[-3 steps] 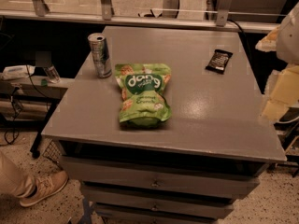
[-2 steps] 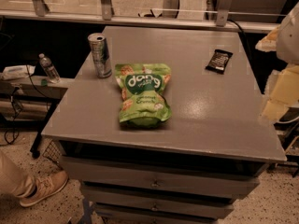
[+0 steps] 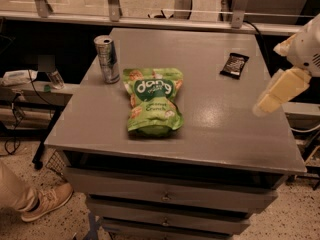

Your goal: Move rxbar chocolate near green rice chip bag

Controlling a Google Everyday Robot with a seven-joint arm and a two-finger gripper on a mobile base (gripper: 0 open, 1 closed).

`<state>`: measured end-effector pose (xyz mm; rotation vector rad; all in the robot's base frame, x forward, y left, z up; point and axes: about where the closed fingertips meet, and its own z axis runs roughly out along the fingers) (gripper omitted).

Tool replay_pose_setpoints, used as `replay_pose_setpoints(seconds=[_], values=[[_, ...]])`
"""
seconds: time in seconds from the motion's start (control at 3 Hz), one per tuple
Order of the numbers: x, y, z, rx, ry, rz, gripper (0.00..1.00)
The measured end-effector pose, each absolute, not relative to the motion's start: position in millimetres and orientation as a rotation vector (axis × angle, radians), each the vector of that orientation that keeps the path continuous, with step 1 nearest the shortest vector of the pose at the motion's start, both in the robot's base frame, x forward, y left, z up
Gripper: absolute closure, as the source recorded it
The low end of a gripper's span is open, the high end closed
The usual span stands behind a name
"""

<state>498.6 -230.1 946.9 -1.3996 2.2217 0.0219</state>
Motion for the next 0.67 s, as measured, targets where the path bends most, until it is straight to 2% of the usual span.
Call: replay_pose_setpoints(seconds=[0.33, 0.67], values=[[530, -230, 916, -1.184, 2.207, 0.124, 0.00], [553, -232, 927, -1.108, 2.142, 0.081, 0.00]])
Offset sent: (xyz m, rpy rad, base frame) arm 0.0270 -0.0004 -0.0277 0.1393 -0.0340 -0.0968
